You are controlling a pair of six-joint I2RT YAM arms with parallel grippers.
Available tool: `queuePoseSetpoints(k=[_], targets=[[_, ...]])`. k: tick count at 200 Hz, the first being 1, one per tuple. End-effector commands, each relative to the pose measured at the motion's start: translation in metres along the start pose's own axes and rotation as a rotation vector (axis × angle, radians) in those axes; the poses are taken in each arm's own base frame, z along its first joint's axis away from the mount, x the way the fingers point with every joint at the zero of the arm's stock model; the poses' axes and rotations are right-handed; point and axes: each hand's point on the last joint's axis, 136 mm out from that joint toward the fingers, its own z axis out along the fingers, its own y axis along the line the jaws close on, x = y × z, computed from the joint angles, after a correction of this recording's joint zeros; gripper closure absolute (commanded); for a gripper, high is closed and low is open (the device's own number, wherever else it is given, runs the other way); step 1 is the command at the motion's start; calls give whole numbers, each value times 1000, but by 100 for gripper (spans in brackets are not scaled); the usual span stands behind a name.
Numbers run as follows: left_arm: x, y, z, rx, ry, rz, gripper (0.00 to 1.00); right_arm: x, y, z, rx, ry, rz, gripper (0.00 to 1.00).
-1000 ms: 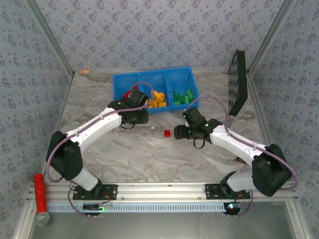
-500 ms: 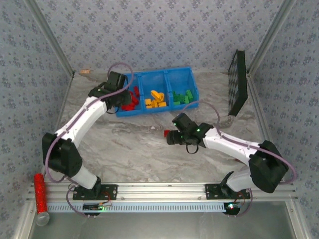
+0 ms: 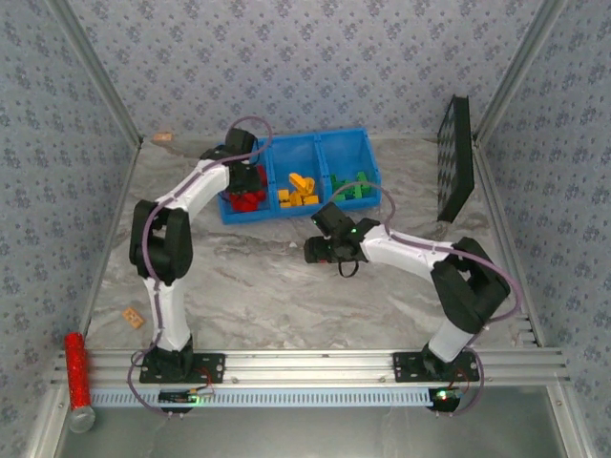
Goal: Sort the legos into containers by color
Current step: Place the lego in the container, then pick up the lego from the center of the table.
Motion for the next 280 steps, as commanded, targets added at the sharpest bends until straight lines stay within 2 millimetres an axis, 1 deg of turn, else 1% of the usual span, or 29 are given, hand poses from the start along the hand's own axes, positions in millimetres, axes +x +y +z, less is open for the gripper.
queuePoseSetpoints(k=[1,20,37,56,71,87,114,148,187,190,206,237,253,255,257,280], targets=[[-12,-7,2,34,1,1,79,-8,2,6,10,6,-22,26],[-6,-7,13,33,29,-5,75,-8,1,13,17,19,-22,26],[-1,-4,18,28,47,-8,66,-7,1,20,18,33,-21,27],[3,-1,19,29,53,-13,57,-4,0,25,27,51,-25,29],[3,0,16,29,54,-10,49,-1,-1,29,34,57,-24,31],[1,0,11,37,45,-7,45,0,-2,33,38,64,-24,35],[-10,-3,-13,68,-3,-2,37,2,-1,38,37,78,-32,44],[-23,-10,-46,118,-56,5,34,4,-1,38,45,81,-39,53],[-41,-20,-101,194,-150,14,32,8,-3,41,59,91,-38,56],[-37,-18,-104,189,-135,16,32,8,-3,42,60,93,-39,57],[-38,-18,-125,207,-165,19,31,9,-3,44,60,98,-38,58],[-30,-14,-153,231,-191,24,31,5,-3,42,73,92,-44,65],[-21,-7,-164,231,-192,29,30,6,-3,36,85,95,-63,68],[-20,-6,-166,230,-192,29,30,-3,3,32,73,74,-64,68],[-18,-5,-167,230,-190,30,30,-6,5,29,72,67,-67,68],[-1,16,-183,224,-199,8,29,-21,13,8,80,36,-109,70]])
